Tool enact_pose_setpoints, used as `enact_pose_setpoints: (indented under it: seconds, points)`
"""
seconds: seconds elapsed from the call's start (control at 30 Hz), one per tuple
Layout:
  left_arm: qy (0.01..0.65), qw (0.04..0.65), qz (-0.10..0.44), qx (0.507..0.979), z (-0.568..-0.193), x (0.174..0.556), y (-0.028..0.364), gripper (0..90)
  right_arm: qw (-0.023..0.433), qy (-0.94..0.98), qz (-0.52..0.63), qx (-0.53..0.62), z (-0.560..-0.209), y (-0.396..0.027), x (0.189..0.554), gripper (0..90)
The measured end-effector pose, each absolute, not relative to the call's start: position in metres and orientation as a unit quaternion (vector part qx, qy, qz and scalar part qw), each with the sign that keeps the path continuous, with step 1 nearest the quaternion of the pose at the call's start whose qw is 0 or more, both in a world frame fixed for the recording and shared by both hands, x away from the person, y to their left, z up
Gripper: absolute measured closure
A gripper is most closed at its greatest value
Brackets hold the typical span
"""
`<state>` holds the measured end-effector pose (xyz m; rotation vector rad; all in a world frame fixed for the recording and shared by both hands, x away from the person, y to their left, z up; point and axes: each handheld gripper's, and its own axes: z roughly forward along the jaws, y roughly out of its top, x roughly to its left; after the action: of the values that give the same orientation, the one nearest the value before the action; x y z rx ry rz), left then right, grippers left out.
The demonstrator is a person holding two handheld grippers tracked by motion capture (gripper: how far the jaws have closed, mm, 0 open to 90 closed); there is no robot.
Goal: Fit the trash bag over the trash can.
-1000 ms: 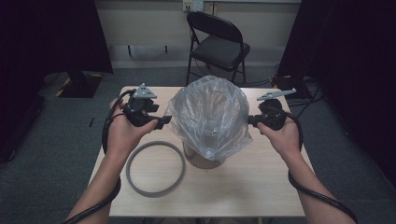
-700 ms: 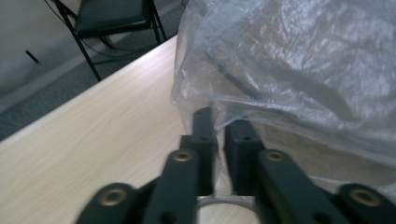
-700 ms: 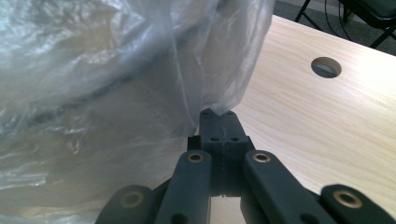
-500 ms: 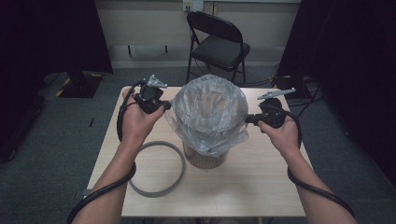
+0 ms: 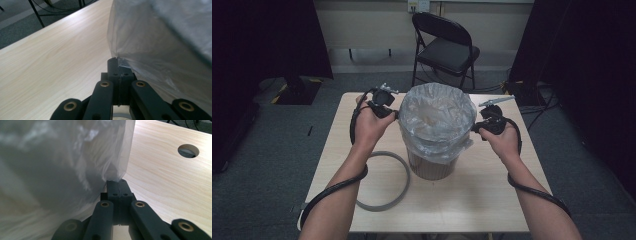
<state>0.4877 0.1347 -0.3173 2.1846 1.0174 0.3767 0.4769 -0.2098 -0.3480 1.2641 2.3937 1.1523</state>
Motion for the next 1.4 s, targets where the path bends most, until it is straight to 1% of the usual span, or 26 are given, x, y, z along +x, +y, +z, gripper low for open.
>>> enact_pose_setpoints:
  seconds: [0.2, 0.47, 0.57, 0.6, 0.67, 0.7, 0.73, 0.8, 0.87, 0.93, 1.0, 1.03, 1.17, 1.33, 1.4]
  points:
    - [0.397, 0.350, 0.128, 0.839, -0.331, 0.491, 0.134, 90.0, 0.084, 0.807, 0.391, 0.434, -0.358, -0.211, 0.484, 90.0]
    - [0.403, 0.351, 0.130, 0.835, -0.325, 0.484, 0.138, 90.0, 0.106, 0.803, 0.394, 0.434, -0.354, -0.216, 0.476, 90.0]
    - [0.401, 0.350, 0.134, 0.836, -0.321, 0.480, 0.139, 90.0, 0.121, 0.796, 0.405, 0.433, -0.347, -0.221, 0.470, 80.4]
    - [0.401, 0.351, 0.134, 0.835, -0.320, 0.478, 0.139, 90.0, 0.130, 0.795, 0.406, 0.433, -0.344, -0.222, 0.469, 74.1]
    - [0.401, 0.353, 0.137, 0.834, -0.316, 0.475, 0.140, 90.0, 0.141, 0.793, 0.408, 0.430, -0.336, -0.225, 0.464, 69.1]
    - [0.400, 0.354, 0.140, 0.834, -0.313, 0.473, 0.140, 90.0, 0.149, 0.793, 0.409, 0.427, -0.331, -0.227, 0.463, 62.4]
    - [0.400, 0.356, 0.140, 0.833, -0.311, 0.471, 0.140, 90.0, 0.157, 0.791, 0.408, 0.427, -0.327, -0.228, 0.461, 57.8]
    - [0.399, 0.358, 0.143, 0.832, -0.307, 0.468, 0.140, 90.0, 0.169, 0.790, 0.409, 0.425, -0.317, -0.232, 0.457, 55.9]
    - [0.399, 0.361, 0.146, 0.830, -0.303, 0.465, 0.140, 90.0, 0.175, 0.785, 0.412, 0.429, -0.309, -0.235, 0.453, 49.2]
    - [0.397, 0.361, 0.151, 0.830, -0.299, 0.462, 0.140, 90.0, 0.177, 0.782, 0.418, 0.426, -0.303, -0.238, 0.449, 48.1]
    - [0.397, 0.363, 0.151, 0.830, -0.296, 0.459, 0.140, 90.0, 0.182, 0.779, 0.422, 0.427, -0.296, -0.240, 0.446, 43.2]
    - [0.396, 0.360, 0.152, 0.831, -0.295, 0.458, 0.140, 90.0, 0.180, 0.778, 0.426, 0.426, -0.293, -0.240, 0.444, 43.6]
    - [0.397, 0.361, 0.156, 0.829, -0.292, 0.454, 0.141, 90.0, 0.173, 0.774, 0.437, 0.424, -0.284, -0.241, 0.440, 40.3]
    - [0.395, 0.364, 0.159, 0.828, -0.286, 0.450, 0.141, 90.0, 0.173, 0.781, 0.437, 0.411, -0.272, -0.235, 0.434, 38.7]
    - [0.393, 0.366, 0.162, 0.828, -0.283, 0.448, 0.140, 90.0, 0.175, 0.781, 0.439, 0.408, -0.268, -0.234, 0.433, 36.6]
